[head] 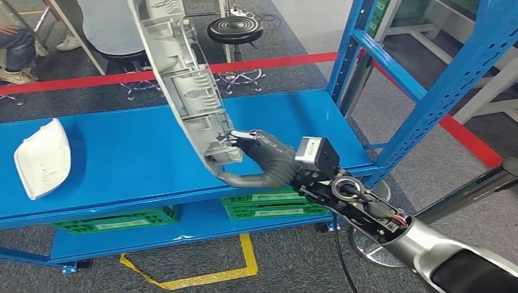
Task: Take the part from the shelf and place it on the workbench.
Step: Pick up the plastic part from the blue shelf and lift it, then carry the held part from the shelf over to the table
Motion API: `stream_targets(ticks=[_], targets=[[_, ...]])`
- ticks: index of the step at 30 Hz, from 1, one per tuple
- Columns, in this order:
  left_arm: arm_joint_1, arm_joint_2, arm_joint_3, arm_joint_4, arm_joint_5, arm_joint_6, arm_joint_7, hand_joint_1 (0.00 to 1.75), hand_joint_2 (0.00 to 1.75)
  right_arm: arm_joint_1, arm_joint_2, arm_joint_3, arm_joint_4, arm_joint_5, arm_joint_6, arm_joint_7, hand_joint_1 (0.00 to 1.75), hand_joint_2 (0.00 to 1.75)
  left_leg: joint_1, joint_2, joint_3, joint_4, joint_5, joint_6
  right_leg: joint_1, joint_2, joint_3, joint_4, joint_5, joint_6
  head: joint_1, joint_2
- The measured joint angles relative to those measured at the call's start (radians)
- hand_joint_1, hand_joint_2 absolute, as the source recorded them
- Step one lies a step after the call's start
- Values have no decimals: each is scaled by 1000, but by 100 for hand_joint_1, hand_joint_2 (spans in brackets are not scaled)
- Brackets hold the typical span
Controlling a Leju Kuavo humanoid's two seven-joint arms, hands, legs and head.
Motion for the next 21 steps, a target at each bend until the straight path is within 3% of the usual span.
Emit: stream_targets(ticks=[4, 13, 21], targets=[[0, 0, -6, 0, 3, 0, 1, 0, 175, 14, -1, -8, -14, -43, 64, -20, 175, 175, 0, 0, 0, 0, 0, 0, 0, 0, 0, 0, 0, 0, 0, 0], [-2, 0, -18, 0, 20, 4, 10, 0, 175, 34, -1, -14, -19, -209, 314, -54, 175, 175, 0, 0, 0, 0, 0, 0, 0, 0, 0, 0, 0, 0, 0, 0], [-2, 0, -23, 0, 33, 10, 10, 0, 175, 57, -1, -14, -19, -252, 377, -61, 175, 175, 0, 0, 0, 0, 0, 0, 0, 0, 1, 0, 0, 0, 0, 0]])
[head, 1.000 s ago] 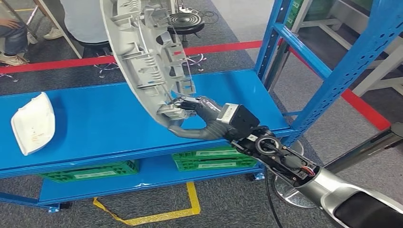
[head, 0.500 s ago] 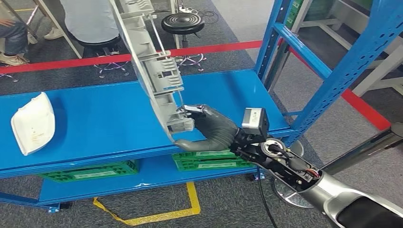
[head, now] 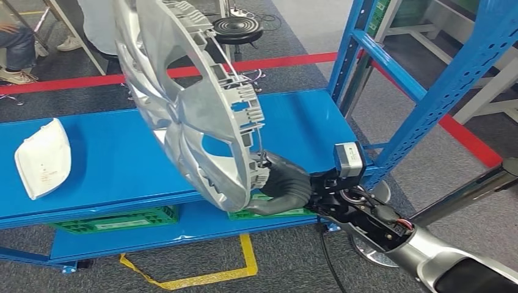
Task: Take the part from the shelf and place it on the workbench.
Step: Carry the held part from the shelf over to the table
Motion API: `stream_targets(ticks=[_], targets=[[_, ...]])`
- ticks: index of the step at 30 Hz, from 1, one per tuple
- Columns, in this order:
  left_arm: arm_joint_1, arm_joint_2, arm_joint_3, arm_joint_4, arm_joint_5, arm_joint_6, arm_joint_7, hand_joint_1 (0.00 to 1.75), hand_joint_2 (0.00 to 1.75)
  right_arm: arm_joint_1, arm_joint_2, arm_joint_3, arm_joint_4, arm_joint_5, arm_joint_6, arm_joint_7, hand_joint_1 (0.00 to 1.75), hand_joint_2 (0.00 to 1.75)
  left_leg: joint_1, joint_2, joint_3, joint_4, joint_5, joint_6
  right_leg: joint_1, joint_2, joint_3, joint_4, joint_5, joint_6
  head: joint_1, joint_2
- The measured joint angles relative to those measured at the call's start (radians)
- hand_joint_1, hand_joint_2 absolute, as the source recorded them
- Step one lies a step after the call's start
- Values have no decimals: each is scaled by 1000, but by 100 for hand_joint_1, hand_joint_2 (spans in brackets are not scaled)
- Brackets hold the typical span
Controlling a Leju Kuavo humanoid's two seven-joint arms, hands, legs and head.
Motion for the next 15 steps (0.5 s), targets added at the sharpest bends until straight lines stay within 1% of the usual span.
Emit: stream_targets(ticks=[9, 15], targets=[[1, 0, 0, 0, 4, 3, -2, 0, 175, 16, 0, 4, 4, 10, -11, 8, 175, 175, 0, -1, 0, 0, 0, 0, 0, -1, 0, 0, 0, 0, 1, 0], [4, 0, 0, 0, 15, 11, -9, 0, 175, 29, 0, 0, 20, 13, -51, 17, 175, 175, 0, -1, 0, 0, 0, 0, 0, -1, 0, 0, 0, 0, 1, 0]])
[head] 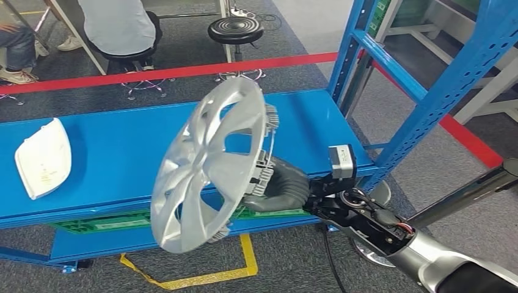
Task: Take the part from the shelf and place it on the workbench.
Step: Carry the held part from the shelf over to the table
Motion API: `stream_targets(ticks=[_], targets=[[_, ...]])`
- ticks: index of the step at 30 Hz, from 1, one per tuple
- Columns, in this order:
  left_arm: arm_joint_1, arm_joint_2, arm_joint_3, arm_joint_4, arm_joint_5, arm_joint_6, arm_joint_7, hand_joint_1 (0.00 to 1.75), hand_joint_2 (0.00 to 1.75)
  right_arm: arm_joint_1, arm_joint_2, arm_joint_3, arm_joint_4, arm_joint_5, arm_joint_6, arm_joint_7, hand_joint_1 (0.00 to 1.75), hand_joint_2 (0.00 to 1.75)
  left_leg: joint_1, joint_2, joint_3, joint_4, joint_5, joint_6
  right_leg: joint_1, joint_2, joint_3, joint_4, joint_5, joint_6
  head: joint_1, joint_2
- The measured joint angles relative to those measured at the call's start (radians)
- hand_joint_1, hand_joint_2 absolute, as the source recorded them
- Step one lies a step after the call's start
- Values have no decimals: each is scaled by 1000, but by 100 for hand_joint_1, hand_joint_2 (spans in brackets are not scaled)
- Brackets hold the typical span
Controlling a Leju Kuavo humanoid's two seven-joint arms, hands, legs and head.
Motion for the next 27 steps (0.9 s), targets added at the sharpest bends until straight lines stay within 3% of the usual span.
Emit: stream_targets(ticks=[9, 27], targets=[[3, 0, 0, 0, 5, 1, -4, 0, 175, 12, 0, 0, 15, 36, -50, 5, 175, 175, 0, -1, 0, 0, 0, 0, 0, -1, 0, 0, -1, 0, -1, 0], [3, 0, -2, 0, 4, 2, 7, 0, 175, 27, 0, -5, 24, 70, -59, -9, 175, 175, 0, -1, 0, 0, 0, 0, 0, -1, 0, 0, -1, 0, -1, 0]])
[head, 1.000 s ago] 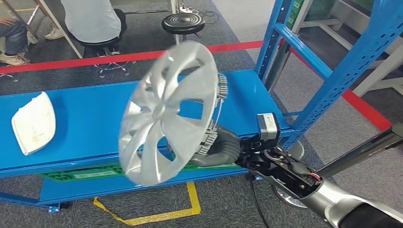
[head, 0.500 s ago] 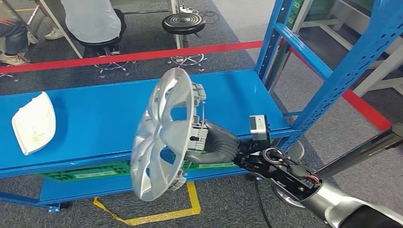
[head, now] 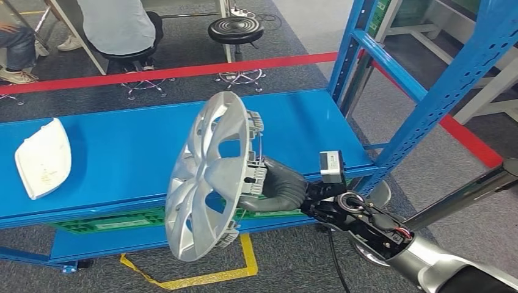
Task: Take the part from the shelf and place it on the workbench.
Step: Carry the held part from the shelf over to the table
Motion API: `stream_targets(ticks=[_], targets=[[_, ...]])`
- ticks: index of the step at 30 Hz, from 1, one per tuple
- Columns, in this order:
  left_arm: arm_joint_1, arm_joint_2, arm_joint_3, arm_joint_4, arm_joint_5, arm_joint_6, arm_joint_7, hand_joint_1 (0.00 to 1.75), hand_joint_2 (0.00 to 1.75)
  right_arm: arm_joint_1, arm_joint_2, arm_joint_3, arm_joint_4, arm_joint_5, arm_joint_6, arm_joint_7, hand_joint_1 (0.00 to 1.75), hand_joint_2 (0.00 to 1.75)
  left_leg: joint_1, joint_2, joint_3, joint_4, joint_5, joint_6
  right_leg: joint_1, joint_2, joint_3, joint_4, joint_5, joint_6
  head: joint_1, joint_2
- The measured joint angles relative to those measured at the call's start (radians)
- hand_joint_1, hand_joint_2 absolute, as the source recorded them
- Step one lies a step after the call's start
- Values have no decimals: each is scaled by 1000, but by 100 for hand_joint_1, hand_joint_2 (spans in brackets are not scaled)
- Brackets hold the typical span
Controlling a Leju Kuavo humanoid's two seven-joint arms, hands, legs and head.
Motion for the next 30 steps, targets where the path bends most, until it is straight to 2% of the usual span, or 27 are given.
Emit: stream_targets(ticks=[8, 12, 14, 15, 16, 18, 19, 20, 21, 22, 23, 24, 25, 26, 29, 30], targets=[[0, 0, -2, 0, 3, 3, 2, 0, 175, 6, 0, -4, 0, -10, 23, -28, 175, 175, -5, 0, -1, 4, -5, 4, -5, 0, 2, -1, -1, 3, -1, 0], [-1, 0, -11, 0, 3, 5, 5, 0, 175, 9, 0, -5, -1, -12, 24, -34, 175, 175, -9, 0, -1, 8, -10, 12, -10, 0, 4, -3, -4, 10, -2, 0], [-1, 0, -15, 0, 3, 5, 6, 0, 175, 11, 0, -8, -6, -14, 24, -36, 175, 175, -6, 1, 6, -1, -10, 18, -9, 0, 4, 1, -10, 15, -2, 0], [-1, -1, -17, 0, 3, 5, 6, 0, 175, 11, 0, -10, -8, -14, 24, -36, 175, 175, -2, 2, 12, -7, -9, 22, -9, -1, -3, 19, -23, 17, 0, 0], [-2, -1, -18, 0, 3, 5, 6, 0, 175, 12, 0, -12, -10, -15, 25, -37, 175, 175, 2, 3, 18, -13, -8, 25, -8, -2, -22, 63, -47, 20, 4, 0], [-2, -1, -21, 0, 3, 6, 6, 0, 175, 14, 0, -14, -11, -16, 26, -39, 175, 175, 5, 4, 25, -16, -11, 29, -11, -4, -92, 207, -112, 23, 12, 0], [-2, -1, -23, 0, 3, 6, 6, 0, 175, 16, 0, -15, -11, -16, 26, -39, 175, 175, 5, 4, 26, -16, -12, 29, -13, -4, -128, 275, -135, 26, 16, 0], [-2, -1, -25, 0, 3, 6, 6, 0, 175, 17, 0, -16, -11, -16, 26, -39, 175, 175, 6, 3, 27, -16, -14, 28, -14, -4, -152, 312, -139, 29, 18, 0], [-1, -2, -27, 0, 3, 6, 6, 0, 175, 18, 0, -17, -11, -16, 26, -39, 175, 175, 7, 0, 30, -15, -16, 25, -16, -4, -156, 310, -122, 31, 20, 0], [-1, -2, -29, 0, 3, 6, 6, 0, 175, 18, 0, -18, -11, -16, 26, -39, 175, 175, 10, -3, 33, -14, -18, 21, -18, -4, -140, 264, -85, 33, 22, 0], [-1, -3, -30, 0, 3, 6, 6, 0, 175, 18, 0, -19, -11, -16, 26, -39, 175, 175, 12, -7, 37, -11, -22, 16, -21, -3, -109, 190, -41, 35, 24, 0], [-1, -2, -32, 0, 3, 6, 6, 0, 175, 18, 0, -19, -11, -16, 25, -39, 175, 175, 13, -12, 39, -7, -26, 9, -22, 2, -77, 118, -9, 37, 27, 0], [-2, -1, -34, 0, 3, 6, 6, 0, 175, 19, 0, -20, -12, -16, 25, -39, 175, 175, 13, -17, 37, -2, -28, 1, -23, 7, -51, 63, 11, 35, 28, 0], [-3, -1, -35, 0, 3, 6, 6, 0, 175, 20, 0, -21, -13, -16, 24, -39, 175, 175, 12, -21, 34, 1, -29, -6, -23, 11, -37, 33, 17, 32, 28, 0], [-1, 0, -42, 0, 1, 8, 7, 0, 175, 24, 0, -25, -17, -16, 22, -40, 175, 175, 15, -26, 27, 3, -25, -24, -18, 11, -34, 27, 16, 12, 20, 0], [-1, 0, -44, 0, 0, 8, 8, 0, 175, 24, 0, -26, -19, -16, 22, -39, 175, 175, 16, -23, 21, 17, -35, -29, -18, 8, -33, 25, 17, 5, 16, 0]])
